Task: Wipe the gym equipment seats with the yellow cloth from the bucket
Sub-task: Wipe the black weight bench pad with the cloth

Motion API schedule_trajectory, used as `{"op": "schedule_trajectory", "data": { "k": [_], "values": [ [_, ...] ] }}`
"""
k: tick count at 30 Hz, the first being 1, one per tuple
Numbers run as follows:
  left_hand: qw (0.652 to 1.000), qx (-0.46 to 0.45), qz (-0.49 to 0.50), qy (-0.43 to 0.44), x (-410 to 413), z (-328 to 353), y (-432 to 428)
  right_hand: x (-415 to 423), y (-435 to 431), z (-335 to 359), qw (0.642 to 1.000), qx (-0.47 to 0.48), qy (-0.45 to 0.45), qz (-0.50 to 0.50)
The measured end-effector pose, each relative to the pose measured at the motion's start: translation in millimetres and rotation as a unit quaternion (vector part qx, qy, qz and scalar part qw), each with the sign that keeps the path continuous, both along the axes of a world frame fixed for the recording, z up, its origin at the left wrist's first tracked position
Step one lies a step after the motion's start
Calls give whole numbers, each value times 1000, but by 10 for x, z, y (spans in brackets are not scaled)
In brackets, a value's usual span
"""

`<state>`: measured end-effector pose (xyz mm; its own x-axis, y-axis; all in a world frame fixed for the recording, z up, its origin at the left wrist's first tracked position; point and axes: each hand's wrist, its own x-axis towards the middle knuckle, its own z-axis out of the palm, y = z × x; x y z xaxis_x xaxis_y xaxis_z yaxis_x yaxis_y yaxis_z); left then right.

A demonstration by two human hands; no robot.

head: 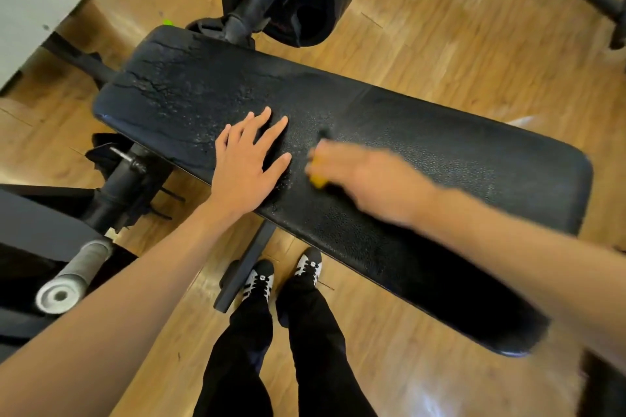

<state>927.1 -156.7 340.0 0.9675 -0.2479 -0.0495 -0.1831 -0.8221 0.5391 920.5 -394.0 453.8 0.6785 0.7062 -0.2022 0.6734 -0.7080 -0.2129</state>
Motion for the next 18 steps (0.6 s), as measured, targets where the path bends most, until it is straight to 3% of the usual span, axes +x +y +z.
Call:
{"op": "schedule_trajectory", "data": {
  "k": [3,6,8,11,15,18],
  "values": [
    [1000,-6,3,6,-1,10,-9,711,-377,-53,982,-54,-28,-177],
    [1000,-7,5,5,-2,6,-8,646,-132,-57,940,-56,-81,-326],
    [1000,-3,4,6,-2,-2,-3,135,217,-83,954,-11,-72,-291],
    [1000,3,0,3,-8,-8,-6,-695,608,-11,990,48,30,-132],
    [1000,4,3,0,-8,7,-7,-560,320,120,994,3,57,96],
    [1000,-1,3,4,2,24,-7,225,-162,91,1000,-2,15,9]
  ]
}}
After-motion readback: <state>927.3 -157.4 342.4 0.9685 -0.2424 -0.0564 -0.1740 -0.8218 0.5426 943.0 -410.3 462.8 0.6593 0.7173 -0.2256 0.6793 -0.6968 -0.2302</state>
